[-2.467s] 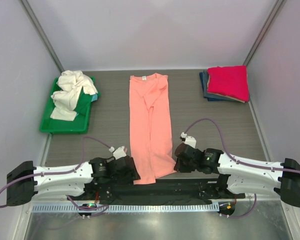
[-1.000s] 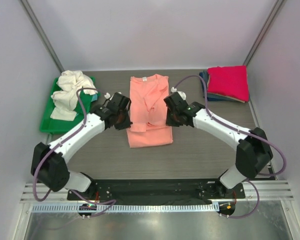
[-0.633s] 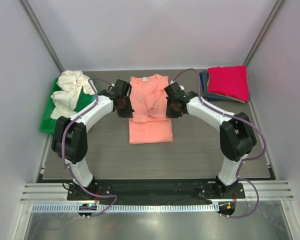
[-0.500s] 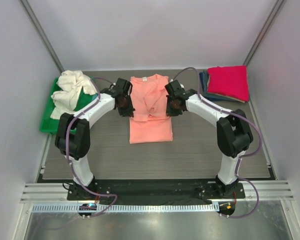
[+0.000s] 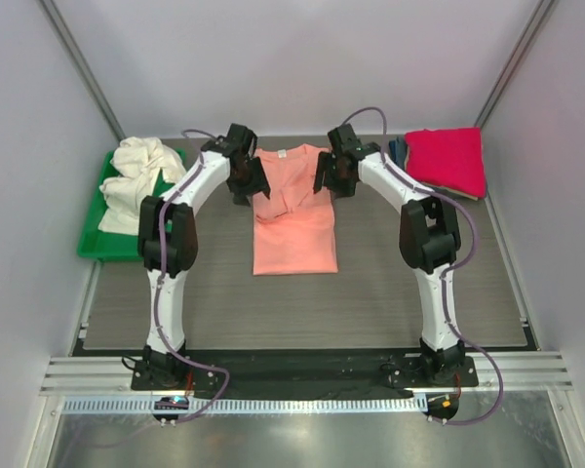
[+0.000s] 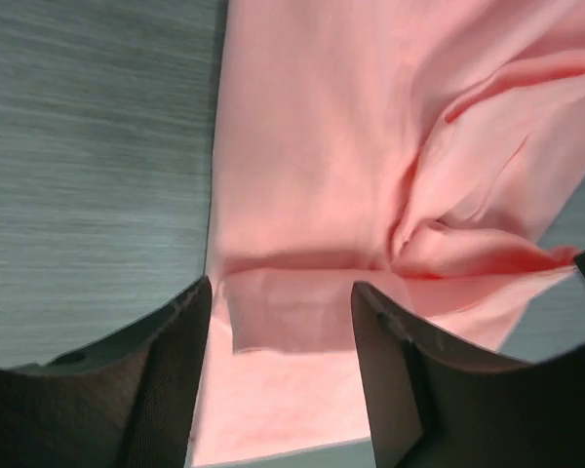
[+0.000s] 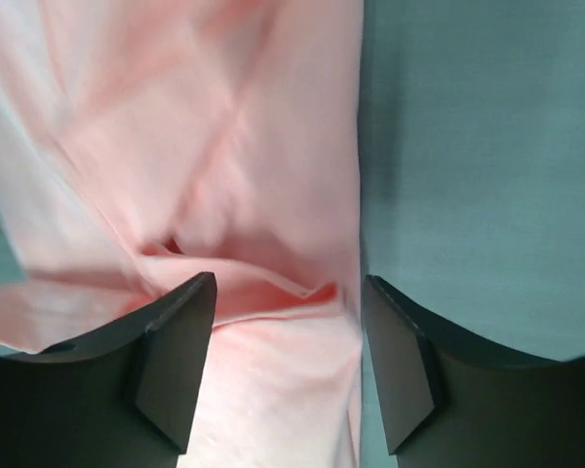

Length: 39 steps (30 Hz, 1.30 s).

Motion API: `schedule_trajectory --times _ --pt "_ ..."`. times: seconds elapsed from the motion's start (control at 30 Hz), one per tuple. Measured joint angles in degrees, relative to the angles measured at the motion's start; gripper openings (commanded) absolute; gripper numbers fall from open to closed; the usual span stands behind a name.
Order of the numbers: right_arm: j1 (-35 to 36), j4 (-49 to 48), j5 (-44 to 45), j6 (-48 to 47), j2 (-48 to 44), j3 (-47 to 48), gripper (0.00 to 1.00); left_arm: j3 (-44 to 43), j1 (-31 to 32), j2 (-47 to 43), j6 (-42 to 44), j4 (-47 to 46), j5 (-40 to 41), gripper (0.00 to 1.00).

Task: Fold and stack the t-shirts
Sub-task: Fold the tshirt

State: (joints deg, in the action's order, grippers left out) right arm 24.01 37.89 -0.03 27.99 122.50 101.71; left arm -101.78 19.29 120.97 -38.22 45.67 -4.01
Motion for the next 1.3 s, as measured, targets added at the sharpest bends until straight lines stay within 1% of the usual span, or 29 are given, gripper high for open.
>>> schedule_trajectory --times 0.07,0.13,0.17,0.23,0.33,0.43,0.53,0.63,0.73,0.87,1.0,1.07,1.17,1.2,1.27,1.3 --pt "-2.3 2.3 -1.6 -0.2 5.5 11.0 0.70 -12.3 -1.7 6.1 -0.1 5.4 -0.9 0.62" --pt "-4.1 3.7 -2.7 -0.7 8.1 18.5 0.71 -21.6 -2.9 9.9 -0.1 7.9 -1.2 0.63" --pt "-4.8 4.0 -3.0 -0.9 8.1 19.9 0.71 -24.3 -3.3 10.4 -0.1 8.9 -1.2 0.64" --pt "-6.2 4.4 -3.2 -1.3 5.7 19.8 0.71 -24.3 -4.2 8.4 -0.2 9.3 -1.2 0.64" --pt "-6.9 1.7 -4.1 -1.4 -3.1 9.4 0.72 -13.7 -4.6 -0.2 -0.5 7.6 -1.6 0.64" --pt "-6.2 -1.5 -6.8 -1.2 -15.2 -8.1 0.72 0.5 -3.8 -10.2 -0.8 5.3 -2.3 0.64" --pt "-5.4 -4.8 -10.9 -0.9 -24.5 -24.0 0.72 14.8 -2.3 -19.6 -1.2 1.5 -2.9 0.64" --pt "-5.0 -8.2 -15.9 -0.3 -29.0 -36.7 0.74 25.6 -0.7 -25.6 -2.1 -1.9 -3.8 0.64" --pt "-5.0 -11.0 -19.5 0.7 -30.1 -44.8 0.74 34.4 0.4 -29.8 -3.1 -5.7 -4.8 0.64" --pt "-4.6 -15.0 -22.6 1.8 -30.3 -50.3 0.73 45.0 0.8 -34.9 -4.9 -12.2 -6.8 0.65" --pt "-3.8 -19.4 -24.1 2.8 -30.3 -53.0 0.71 51.6 0.9 -36.4 -6.4 -18.1 -8.0 0.65" --pt "-3.2 -21.4 -24.7 3.4 -30.1 -54.0 0.66 54.4 0.9 -36.4 -7.0 -20.9 -8.6 0.64" --pt "-2.3 -23.9 -25.4 4.1 -29.0 -54.4 0.56 57.5 1.0 -36.3 -8.1 -24.4 -9.6 0.63" --pt "-2.2 -24.9 -25.8 4.4 -28.5 -54.4 0.49 58.2 1.0 -36.2 -8.3 -25.3 -9.8 0.63" --pt "-1.9 -26.3 -26.0 4.8 -27.6 -54.4 0.39 59.2 1.0 -36.0 -8.6 -26.8 -10.1 0.63" --pt "-1.9 -26.8 -26.1 4.9 -27.0 -54.5 0.36 59.4 1.0 -35.8 -8.8 -27.3 -10.2 0.62"
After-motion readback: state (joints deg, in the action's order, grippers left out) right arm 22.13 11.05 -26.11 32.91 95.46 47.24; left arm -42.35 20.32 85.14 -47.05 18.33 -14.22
